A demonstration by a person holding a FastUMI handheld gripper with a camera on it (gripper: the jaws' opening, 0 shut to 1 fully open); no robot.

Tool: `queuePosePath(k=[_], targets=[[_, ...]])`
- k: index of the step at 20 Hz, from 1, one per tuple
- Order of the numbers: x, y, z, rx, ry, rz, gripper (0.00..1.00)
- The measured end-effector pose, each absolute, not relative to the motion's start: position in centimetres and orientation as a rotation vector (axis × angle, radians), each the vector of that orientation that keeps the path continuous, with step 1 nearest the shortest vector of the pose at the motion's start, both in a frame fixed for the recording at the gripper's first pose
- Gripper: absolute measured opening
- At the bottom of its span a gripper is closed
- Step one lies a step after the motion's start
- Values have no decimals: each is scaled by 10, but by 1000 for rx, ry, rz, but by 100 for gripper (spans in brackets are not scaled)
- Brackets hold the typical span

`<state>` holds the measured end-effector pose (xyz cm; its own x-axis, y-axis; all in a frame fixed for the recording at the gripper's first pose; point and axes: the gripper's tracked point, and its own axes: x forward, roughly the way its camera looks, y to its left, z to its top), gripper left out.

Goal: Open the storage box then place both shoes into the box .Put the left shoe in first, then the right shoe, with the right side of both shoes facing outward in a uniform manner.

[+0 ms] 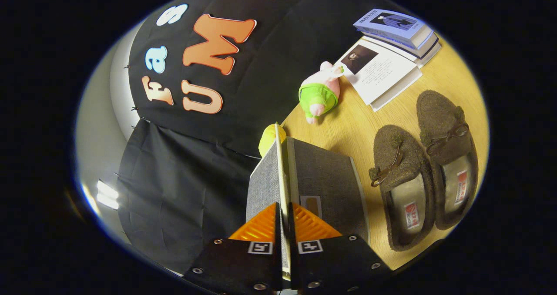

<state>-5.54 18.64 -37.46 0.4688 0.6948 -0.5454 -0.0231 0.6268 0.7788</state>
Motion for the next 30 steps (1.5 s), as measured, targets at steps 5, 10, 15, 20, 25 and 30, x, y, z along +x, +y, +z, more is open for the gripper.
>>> queuePosePath(k=[5, 10, 15, 20, 25, 30], targets=[[-58, 200, -329, 789, 933, 522, 1], [-62, 235, -280, 796, 852, 526, 1], [-72, 283, -248, 730, 803, 503, 1], [-81, 338, -233, 710, 777, 495, 2], [-92, 395, -240, 689, 798, 513, 2], [-110, 456, -247, 606, 825, 602, 14]])
